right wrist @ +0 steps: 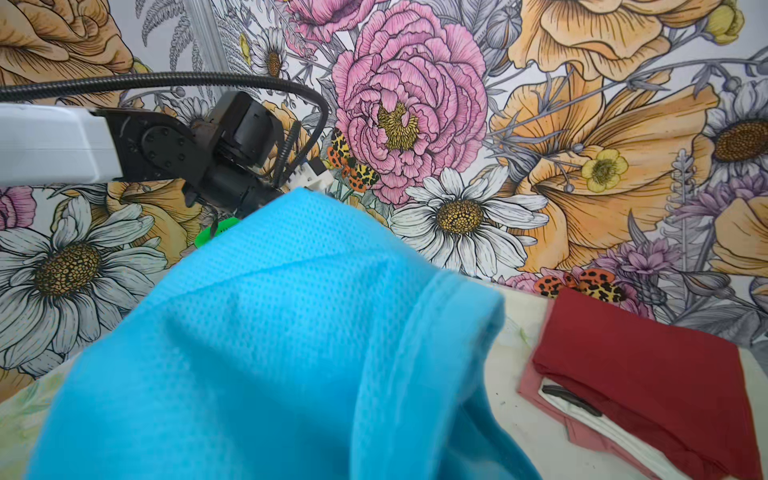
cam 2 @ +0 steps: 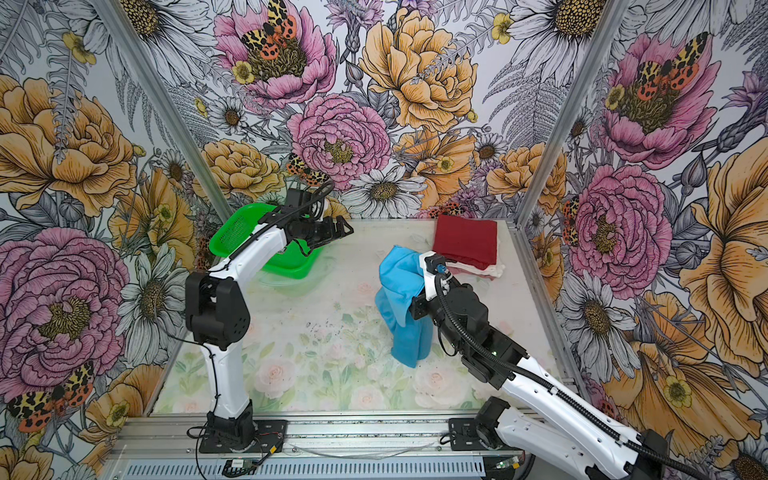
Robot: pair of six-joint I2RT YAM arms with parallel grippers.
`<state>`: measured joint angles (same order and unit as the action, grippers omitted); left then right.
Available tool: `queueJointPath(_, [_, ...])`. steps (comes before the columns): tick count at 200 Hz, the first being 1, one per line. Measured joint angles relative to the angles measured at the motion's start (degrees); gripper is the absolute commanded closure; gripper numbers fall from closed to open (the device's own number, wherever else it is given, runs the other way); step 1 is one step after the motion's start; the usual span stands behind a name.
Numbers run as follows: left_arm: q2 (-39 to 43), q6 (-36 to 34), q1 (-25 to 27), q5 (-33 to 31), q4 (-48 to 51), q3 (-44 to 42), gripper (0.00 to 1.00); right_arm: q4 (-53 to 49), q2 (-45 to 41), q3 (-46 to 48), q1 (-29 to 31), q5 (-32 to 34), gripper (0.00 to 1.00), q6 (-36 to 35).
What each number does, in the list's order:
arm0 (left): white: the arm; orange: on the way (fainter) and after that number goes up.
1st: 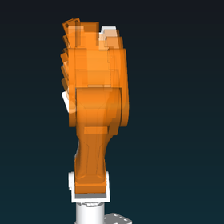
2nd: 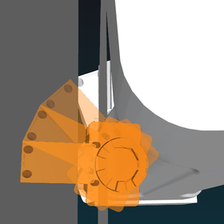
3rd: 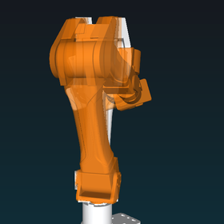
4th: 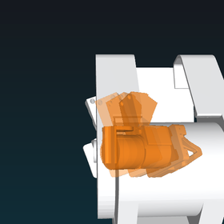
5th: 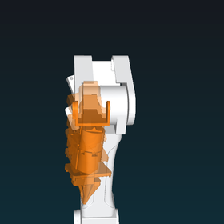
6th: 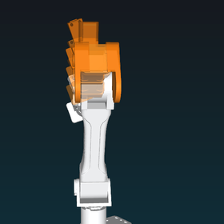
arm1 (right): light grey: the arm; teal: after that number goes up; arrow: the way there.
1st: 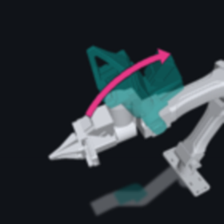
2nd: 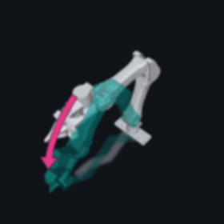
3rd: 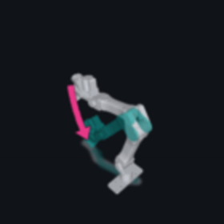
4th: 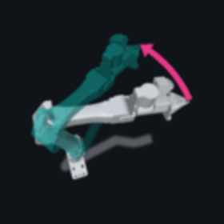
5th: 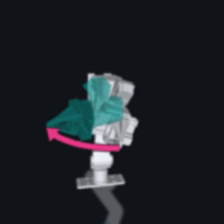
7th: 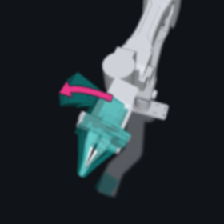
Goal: Fold and stack the t-shirts
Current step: 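Hold the t-shirt with the right gripper while the left gripper pushes the basket aside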
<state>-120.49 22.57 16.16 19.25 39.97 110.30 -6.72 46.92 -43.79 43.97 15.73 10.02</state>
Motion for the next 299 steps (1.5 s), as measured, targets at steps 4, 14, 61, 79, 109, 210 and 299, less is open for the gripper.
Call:
queueJointPath(4, [-1.53, -0.28, 0.33, -1.88, 0.02, 1.14, 0.01, -0.42, -0.04, 0.28, 0.00, 0.17, 1.00, 0.24])
queueJointPath(14, [-4.13, -0.94, 1.03, -6.03, 0.24, 3.04, 0.01, -1.57, 0.00, 0.76, 0.00, 0.37, 1.00, 0.68])
queueJointPath(61, [-13.73, -5.27, 1.60, -19.56, 3.10, 14.60, 0.01, -3.39, -0.15, 3.21, 0.00, 0.37, 1.00, 1.53])
queueJointPath(79, [-14.49, -5.70, 1.46, -21.97, 4.02, 15.28, 0.01, -3.67, 0.00, 3.52, -0.02, 0.37, 1.00, 1.51])
queueJointPath(109, [-13.49, -5.60, 0.72, -24.81, 4.76, 11.76, 0.01, -3.76, 1.33, 3.52, -0.17, 0.31, 1.00, 1.46])
queueJointPath(210, [8.44, -5.09, 0.39, -26.97, 4.00, -16.70, 0.01, -2.73, 8.98, 3.34, -0.55, -3.41, 1.00, 1.05])
queueJointPath(299, [2.69, -6.10, -7.02, -23.93, 1.42, -5.44, 0.01, -1.18, 9.01, 3.34, -0.55, -6.08, 1.00, 1.73])
